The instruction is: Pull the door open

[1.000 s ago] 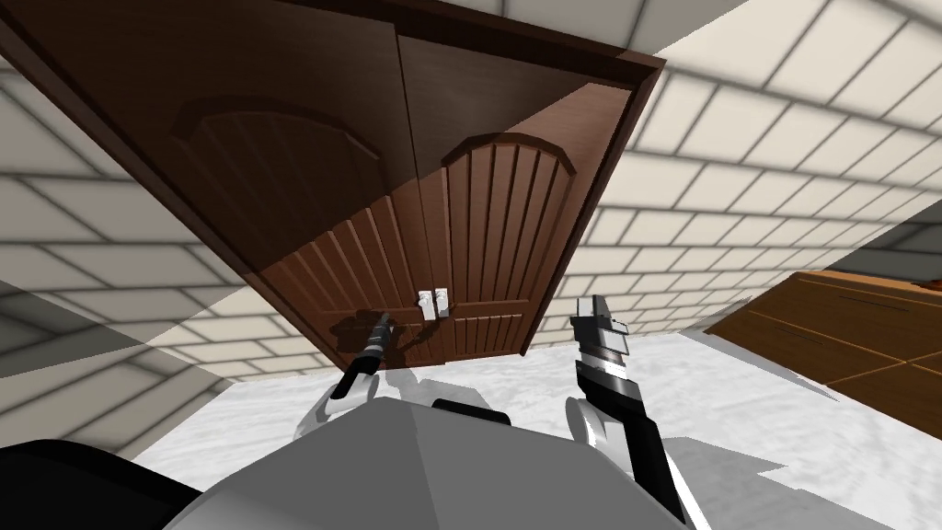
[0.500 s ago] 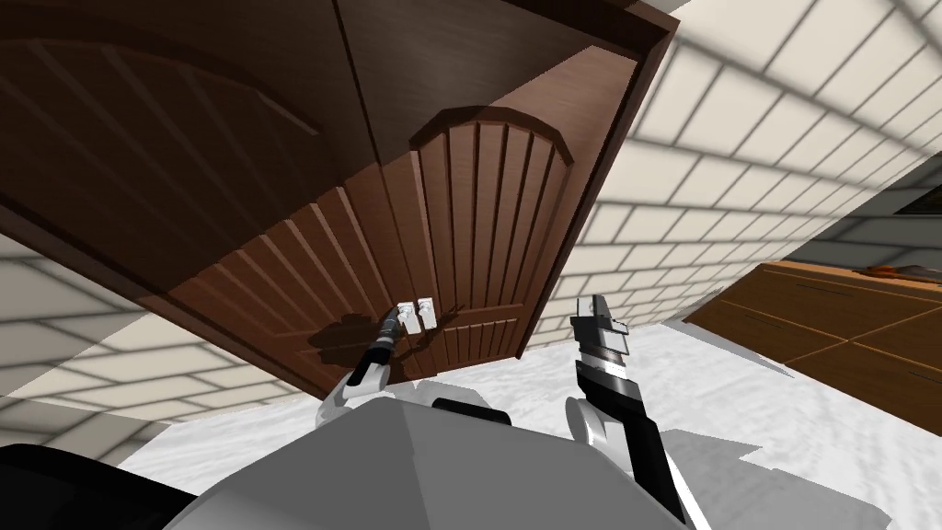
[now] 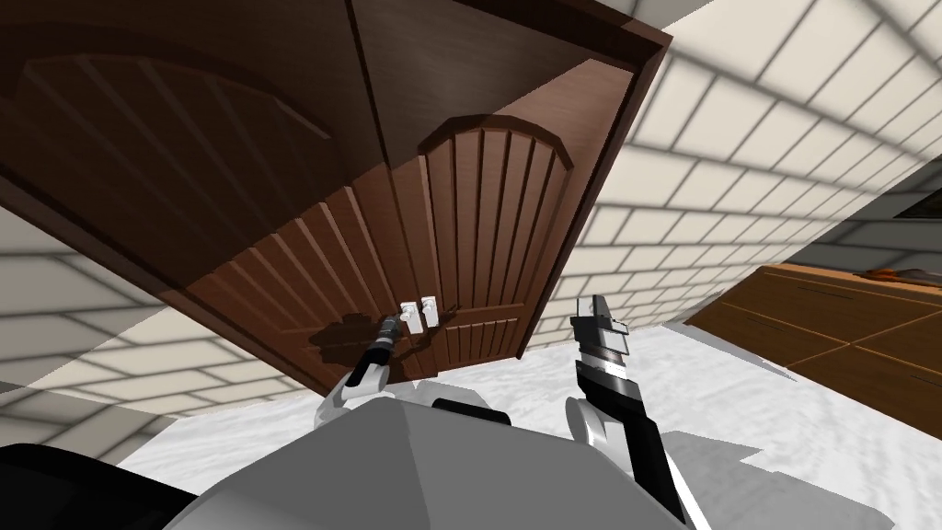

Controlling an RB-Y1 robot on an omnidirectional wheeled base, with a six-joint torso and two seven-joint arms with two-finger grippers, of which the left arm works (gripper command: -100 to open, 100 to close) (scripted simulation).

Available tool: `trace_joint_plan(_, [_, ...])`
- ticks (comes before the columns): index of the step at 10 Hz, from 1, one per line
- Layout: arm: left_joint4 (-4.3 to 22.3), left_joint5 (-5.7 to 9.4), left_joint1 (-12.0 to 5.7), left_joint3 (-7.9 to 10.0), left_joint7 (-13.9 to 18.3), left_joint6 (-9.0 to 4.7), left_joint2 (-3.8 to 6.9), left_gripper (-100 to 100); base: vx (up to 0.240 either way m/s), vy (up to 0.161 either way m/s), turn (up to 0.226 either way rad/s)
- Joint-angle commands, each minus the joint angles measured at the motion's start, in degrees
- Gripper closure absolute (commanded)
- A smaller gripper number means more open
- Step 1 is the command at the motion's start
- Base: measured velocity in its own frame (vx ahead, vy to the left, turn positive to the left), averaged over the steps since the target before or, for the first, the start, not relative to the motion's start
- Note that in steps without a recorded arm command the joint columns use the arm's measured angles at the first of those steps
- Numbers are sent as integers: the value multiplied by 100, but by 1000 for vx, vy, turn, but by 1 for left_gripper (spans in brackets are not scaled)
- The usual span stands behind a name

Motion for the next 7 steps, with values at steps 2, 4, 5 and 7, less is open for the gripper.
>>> trace_joint_plan(2, [30,21,116,107,5,3,51,-100,-74,24,74])
trace_joint_plan(4, [23,34,201,149,14,2,82,-100,-221,30,90])
trace_joint_plan(5, [-6,37,236,131,23,-1,88,-100,-181,-53,-4])
trace_joint_plan(7, [-98,32,258,19,42,-8,71,-100,-167,-88,-39])
